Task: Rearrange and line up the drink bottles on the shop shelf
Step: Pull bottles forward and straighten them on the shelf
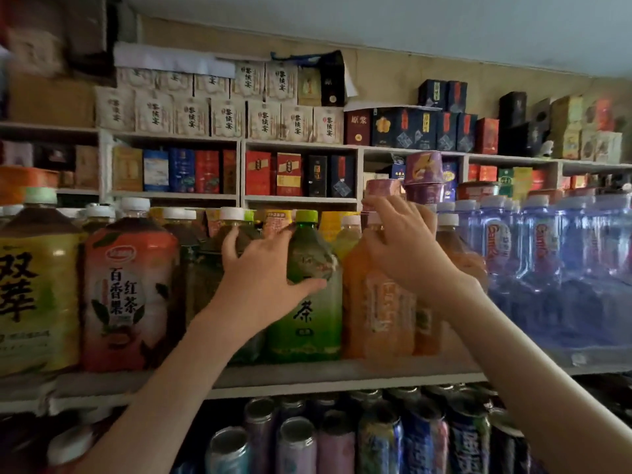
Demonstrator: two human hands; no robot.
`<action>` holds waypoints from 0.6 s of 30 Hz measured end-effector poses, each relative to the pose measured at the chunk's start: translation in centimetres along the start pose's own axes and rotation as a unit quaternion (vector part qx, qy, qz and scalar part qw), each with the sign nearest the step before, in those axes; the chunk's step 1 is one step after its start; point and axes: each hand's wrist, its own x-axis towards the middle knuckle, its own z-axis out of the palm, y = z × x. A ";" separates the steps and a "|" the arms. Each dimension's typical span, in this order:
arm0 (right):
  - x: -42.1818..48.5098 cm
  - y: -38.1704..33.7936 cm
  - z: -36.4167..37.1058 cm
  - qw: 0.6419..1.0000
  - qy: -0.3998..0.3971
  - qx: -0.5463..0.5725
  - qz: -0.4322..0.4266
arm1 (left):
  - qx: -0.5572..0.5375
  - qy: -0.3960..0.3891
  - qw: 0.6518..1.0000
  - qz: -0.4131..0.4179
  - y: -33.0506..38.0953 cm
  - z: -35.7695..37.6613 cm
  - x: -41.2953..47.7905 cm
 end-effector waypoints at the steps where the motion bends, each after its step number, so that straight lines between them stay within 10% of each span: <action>1: 0.0 0.4 0.0 1.000 -0.019 -0.001 0.017 | 0.038 -0.019 0.999 -0.010 0.4 0.4 0.1; 8: -0.1 1.5 0.7 0.972 -0.111 0.188 0.089 | 0.094 -0.045 0.990 -0.099 2.0 0.8 0.8; 18: -0.5 0.1 3.2 0.991 0.048 0.058 0.112 | 0.078 0.023 0.993 -0.082 2.1 2.2 -0.1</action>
